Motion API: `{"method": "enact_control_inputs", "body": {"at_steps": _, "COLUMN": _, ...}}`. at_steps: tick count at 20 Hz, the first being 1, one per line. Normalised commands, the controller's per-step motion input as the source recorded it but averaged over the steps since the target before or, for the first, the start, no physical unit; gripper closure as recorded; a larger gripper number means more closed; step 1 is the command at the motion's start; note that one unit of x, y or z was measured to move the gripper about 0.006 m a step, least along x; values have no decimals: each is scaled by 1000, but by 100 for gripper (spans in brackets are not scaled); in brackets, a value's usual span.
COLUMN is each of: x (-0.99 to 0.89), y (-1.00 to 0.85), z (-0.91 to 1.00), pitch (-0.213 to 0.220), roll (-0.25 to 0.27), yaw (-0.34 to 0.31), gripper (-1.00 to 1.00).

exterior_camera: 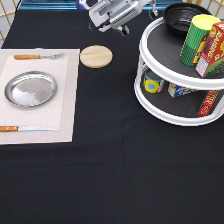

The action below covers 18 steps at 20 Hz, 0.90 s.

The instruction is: Pick up the bowl from the lazy Susan and put bowl on the plate

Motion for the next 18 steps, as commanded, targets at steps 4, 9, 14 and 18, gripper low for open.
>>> {"method": "enact_control_inputs", "body": {"at_steps": 4, "x": -56, "y": 189, "z": -316, "pitch": 124, "roll": 13, "yaw": 0, "gripper": -100}}
{"method": "enact_control_inputs", "body": {"at_steps": 9, "x": 19, "y": 177, "z": -117, "pitch": 112, "roll": 1, "yaw": 0, "gripper": -100}}
{"method": "enact_control_inputs", "body": {"at_steps": 14, "x": 505, "y": 87, "z": 9, "pitch": 108, "roll": -8, "yaw": -2, "gripper": -100}}
{"method": "enact_control_inputs", "body": {"at_steps": 18, "x": 746, "y": 81, "z": 44, "pitch": 113, "roll": -38, "yaw": -10, "gripper": -100}}
